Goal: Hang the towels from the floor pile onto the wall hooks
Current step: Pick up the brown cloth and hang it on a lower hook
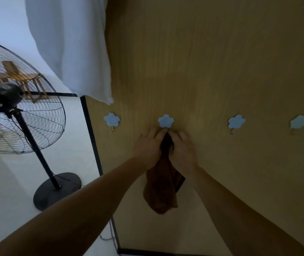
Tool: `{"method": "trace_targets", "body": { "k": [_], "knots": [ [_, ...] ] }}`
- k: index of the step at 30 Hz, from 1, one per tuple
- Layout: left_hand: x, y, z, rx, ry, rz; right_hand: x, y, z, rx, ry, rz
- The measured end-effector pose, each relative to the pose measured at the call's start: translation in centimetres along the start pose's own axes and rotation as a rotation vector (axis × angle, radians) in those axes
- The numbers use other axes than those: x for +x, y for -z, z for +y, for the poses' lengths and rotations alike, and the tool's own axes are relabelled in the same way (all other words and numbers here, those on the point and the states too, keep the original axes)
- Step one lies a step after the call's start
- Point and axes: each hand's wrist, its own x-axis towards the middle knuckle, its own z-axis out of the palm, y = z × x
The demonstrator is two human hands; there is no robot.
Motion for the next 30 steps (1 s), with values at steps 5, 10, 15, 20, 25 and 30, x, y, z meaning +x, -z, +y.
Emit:
{"method": "trace_targets", "body": {
  "k": [5,10,15,20,25,30],
  "knots": [
    [0.2,0.6,0.5,-0.425,0.079,-0.027,-0.3,0.3,-0.2,0.426,-0.14,-0.199],
    [1.9,1.3,1.6,-0.621,0.356,-0.095,0.2,0.1,-0.3,0.644,-0.29,-0.309],
    [0.2,1.1,1.2,-0.695,0.395,-0.178,-0.3,-0.8,0.2,0.565,-0.337,-0.356],
    [-4.7,-1.6,0.0,-0.874,0.402,-0.359,-2.5,-1.8,1.2,0.518,-0.367,-0.435],
    [-6.1,-2.8,-1.2,-0.857,0.48,-0.462,-4.5,-2.2,2.2,0.479,-0.345,-0.511],
    [-7.0,-3.1,-2.5,-0.763,0.457,-0.566,-8.7,-3.1,3.8,0.403,-0.514,-0.775]
  ]
}}
